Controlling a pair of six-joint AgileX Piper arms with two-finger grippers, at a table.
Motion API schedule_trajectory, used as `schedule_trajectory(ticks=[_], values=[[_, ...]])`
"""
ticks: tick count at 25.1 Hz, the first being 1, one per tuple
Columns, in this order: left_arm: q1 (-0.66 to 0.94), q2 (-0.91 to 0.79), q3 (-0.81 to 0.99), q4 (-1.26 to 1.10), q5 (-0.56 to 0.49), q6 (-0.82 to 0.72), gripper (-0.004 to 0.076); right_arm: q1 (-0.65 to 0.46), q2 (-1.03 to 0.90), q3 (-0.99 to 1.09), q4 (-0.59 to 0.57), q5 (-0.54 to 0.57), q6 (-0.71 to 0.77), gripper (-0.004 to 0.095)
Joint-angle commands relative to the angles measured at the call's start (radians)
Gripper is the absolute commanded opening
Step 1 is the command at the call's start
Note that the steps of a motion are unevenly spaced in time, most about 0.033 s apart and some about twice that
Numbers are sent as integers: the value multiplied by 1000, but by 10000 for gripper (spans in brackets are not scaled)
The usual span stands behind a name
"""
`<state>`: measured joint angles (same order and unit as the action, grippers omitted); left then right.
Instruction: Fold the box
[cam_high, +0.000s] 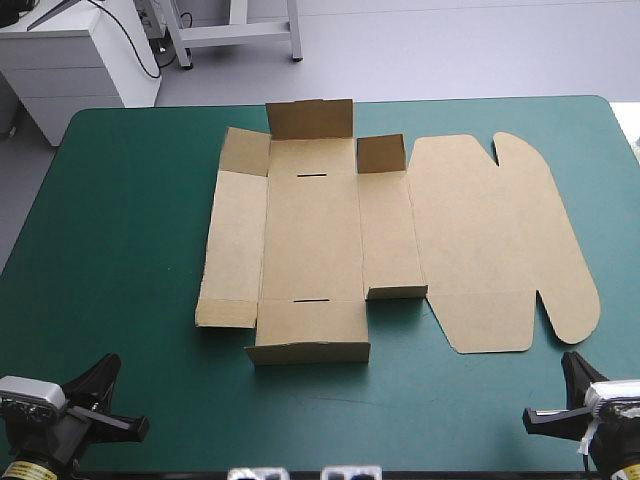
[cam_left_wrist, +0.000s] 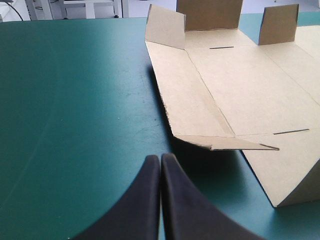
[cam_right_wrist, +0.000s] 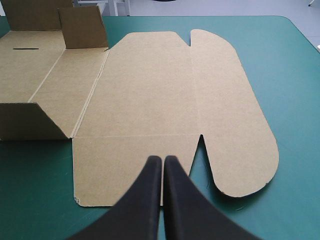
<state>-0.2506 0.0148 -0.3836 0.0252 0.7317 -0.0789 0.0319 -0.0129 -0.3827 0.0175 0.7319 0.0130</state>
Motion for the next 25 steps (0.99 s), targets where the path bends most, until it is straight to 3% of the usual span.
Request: schedule_trajectory(ticks=[1,18,25], values=[[0,17,-32,-4,-75,-9,-8,-8,-23,-28,-2,-73,-3,-1],[0,27,-32,21,-69,-9,-8,-8,-23,-28,-2,-73,-3,-1],[0,275,-103,41,-96,-21,-8,-8,-23,-28,-2,-73,-3,-1]])
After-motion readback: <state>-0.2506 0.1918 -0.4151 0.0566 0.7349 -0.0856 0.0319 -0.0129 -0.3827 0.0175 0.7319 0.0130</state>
